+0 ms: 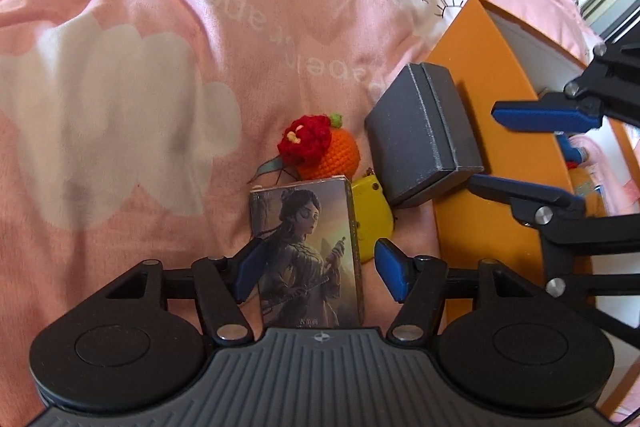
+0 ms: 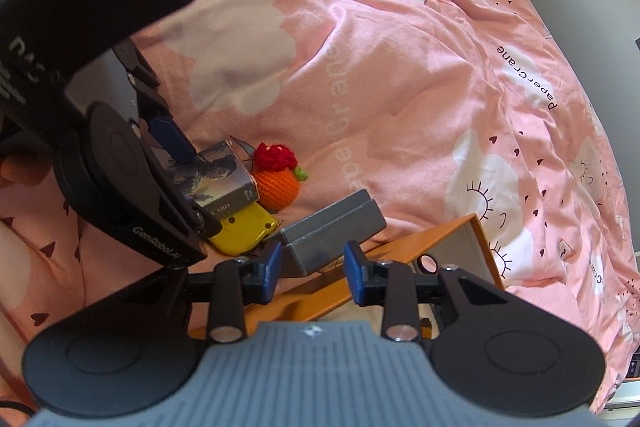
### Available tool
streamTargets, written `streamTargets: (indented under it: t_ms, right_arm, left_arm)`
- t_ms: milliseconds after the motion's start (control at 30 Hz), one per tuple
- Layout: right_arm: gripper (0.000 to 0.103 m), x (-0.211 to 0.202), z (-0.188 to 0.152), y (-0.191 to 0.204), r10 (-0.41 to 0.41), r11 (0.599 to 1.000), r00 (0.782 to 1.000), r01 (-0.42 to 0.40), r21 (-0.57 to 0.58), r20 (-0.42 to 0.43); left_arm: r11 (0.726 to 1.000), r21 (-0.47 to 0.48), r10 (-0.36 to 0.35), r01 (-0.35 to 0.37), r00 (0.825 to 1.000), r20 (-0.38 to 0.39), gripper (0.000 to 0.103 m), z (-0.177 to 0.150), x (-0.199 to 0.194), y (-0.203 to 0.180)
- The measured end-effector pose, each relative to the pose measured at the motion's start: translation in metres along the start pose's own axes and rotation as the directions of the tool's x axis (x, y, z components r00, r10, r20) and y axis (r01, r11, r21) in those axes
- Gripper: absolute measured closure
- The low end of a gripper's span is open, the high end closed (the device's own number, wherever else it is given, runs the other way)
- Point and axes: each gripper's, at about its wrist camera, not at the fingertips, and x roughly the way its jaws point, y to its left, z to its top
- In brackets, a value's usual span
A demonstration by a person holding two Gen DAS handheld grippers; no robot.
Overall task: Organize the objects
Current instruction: 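Grasp the silver photo card box with the left tool while the right tool grasps the gray box, then carry the photo card box and gray box with both tools into the orange box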
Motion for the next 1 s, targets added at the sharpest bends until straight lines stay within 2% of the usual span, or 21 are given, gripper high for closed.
streamTargets:
  t_ms: [167, 267, 300, 333, 400, 500, 600, 733, 800, 1000]
  right_arm:
    - [0.067, 0.003, -0.002, -0.004, 0.025, 1.000, 1.000, -0.025, -0.015, 0.015]
    - [0.062, 0.005, -0.003, -0.006, 0.041, 0.998, 0.999, -0.041, -0.037, 0.020]
    - [0.059, 0.006, -0.003, -0.007, 0.048, 0.998, 0.999, -0.047, -0.045, 0.021]
    - [0.058, 0.006, -0.002, -0.008, 0.055, 0.997, 0.998, -0.053, -0.053, 0.020]
    - [0.048, 0.007, 0.000, -0.011, 0.063, 0.995, 0.998, -0.062, -0.074, 0.012]
    - [0.034, 0.008, 0.004, -0.015, 0.071, 0.990, 0.997, -0.071, -0.125, -0.006]
    - [0.027, 0.014, 0.011, -0.021, 0.093, 0.979, 0.995, -0.098, -0.180, -0.035]
    - [0.024, 0.033, 0.022, -0.028, 0.125, 0.957, 0.987, -0.147, -0.251, -0.100]
    - [0.018, 0.045, 0.027, -0.030, 0.138, 0.945, 0.980, -0.175, -0.278, -0.146]
    - [0.017, 0.069, 0.040, -0.036, 0.218, 0.929, 0.952, -0.270, -0.253, -0.216]
  left_arm:
    - [0.996, 0.052, 0.072, -0.071, 0.997, -0.016, 0.028, -0.003, 0.012, -0.008]
    - [0.996, 0.047, 0.073, -0.072, 0.997, -0.015, 0.028, -0.004, 0.012, -0.005]
    - [0.997, 0.045, 0.071, -0.070, 0.997, -0.017, 0.031, -0.004, 0.011, -0.003]
    - [0.996, 0.047, 0.075, -0.074, 0.997, -0.017, 0.039, -0.004, 0.009, -0.002]
    - [0.998, 0.036, 0.057, -0.056, 0.998, -0.021, 0.041, -0.005, 0.003, 0.004]
    - [0.999, 0.038, 0.034, -0.034, 0.999, -0.017, 0.053, -0.007, -0.008, 0.011]
    - [0.999, 0.046, 0.024, -0.023, 1.000, -0.013, 0.062, -0.009, -0.019, 0.018]
    - [0.999, 0.030, 0.014, -0.013, 1.000, -0.020, 0.071, -0.012, -0.031, 0.029]
    - [1.000, 0.014, 0.006, -0.006, 1.000, -0.023, 0.073, -0.003, -0.031, 0.026]
    - [0.997, -0.061, -0.046, 0.044, 0.998, -0.030, 0.077, -0.002, -0.031, 0.048]
